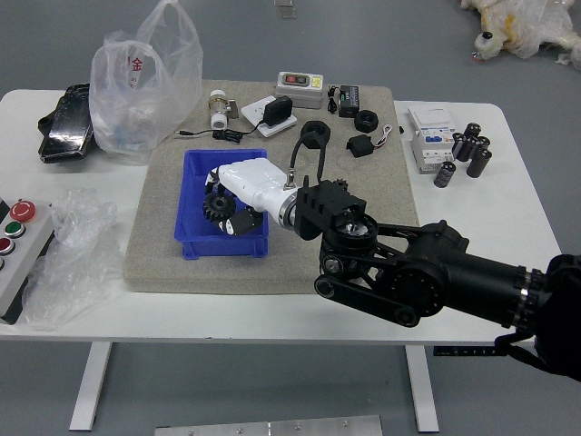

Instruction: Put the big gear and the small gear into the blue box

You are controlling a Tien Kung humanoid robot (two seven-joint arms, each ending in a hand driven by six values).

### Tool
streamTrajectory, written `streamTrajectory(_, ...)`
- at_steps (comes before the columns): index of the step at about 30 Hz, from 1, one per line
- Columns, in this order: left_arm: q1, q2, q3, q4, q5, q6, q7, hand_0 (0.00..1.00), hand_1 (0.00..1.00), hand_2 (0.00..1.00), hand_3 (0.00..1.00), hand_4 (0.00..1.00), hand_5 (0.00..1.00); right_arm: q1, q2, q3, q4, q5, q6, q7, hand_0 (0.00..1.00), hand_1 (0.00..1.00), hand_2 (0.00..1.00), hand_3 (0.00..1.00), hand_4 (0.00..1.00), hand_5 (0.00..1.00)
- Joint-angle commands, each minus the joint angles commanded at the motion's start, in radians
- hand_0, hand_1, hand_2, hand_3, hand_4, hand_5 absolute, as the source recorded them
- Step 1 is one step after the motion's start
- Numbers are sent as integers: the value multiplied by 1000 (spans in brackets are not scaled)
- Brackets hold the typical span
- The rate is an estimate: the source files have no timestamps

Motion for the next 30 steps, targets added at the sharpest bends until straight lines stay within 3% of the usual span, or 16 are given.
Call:
streamTrajectory(1,0,0,-1,0,1,0,1,655,576,573,714,679,362,0,2,-2,-1,-4,-3,0,756,861,895,949,618,140)
streamTrajectory(10,-3,1,0,0,1,-1,-2,655,576,573,713,679,362,-14,0,-5,-13,-26,-40,-6,758,865,890,942,664,183)
streamTrajectory(12,-3,-1,1,1,0,-2,-3,655,576,573,713,679,362,-31,-13,24,-8,-31,-66,-1,758,865,890,942,664,183)
streamTrajectory(13,-2,-2,2,1,-2,-1,-3,655,576,573,713,679,362,-41,-22,43,-6,-33,-78,0,697,784,833,893,667,182)
streamTrajectory(15,0,-5,4,2,-5,-1,-5,655,576,573,713,679,362,-61,-55,84,-3,-35,-88,-4,697,784,833,893,667,182)
streamTrajectory(18,2,-6,9,3,-10,0,-8,655,576,573,713,679,362,-83,-106,141,-16,-37,-79,-26,697,784,833,893,667,182)
streamTrajectory(19,3,-6,11,3,-14,1,-10,656,575,573,714,679,362,-91,-127,163,-26,-36,-69,-40,572,736,810,869,672,159)
streamTrajectory(23,6,-5,6,2,-12,4,-6,656,575,573,714,679,362,-120,-183,226,-58,-28,-29,-85,572,736,810,869,672,159)
streamTrajectory(24,6,-6,5,2,-11,4,-6,656,575,573,714,679,362,-128,-190,230,-66,-24,-21,-92,572,736,810,869,672,159)
streamTrajectory(25,6,-6,4,2,-11,4,-5,655,576,573,713,679,362,-134,-192,230,-73,-20,-16,-96,518,715,812,868,740,198)
streamTrajectory(30,4,-11,8,3,-14,4,-8,655,576,573,713,679,362,-153,-184,204,-115,9,-4,-98,518,715,812,868,740,198)
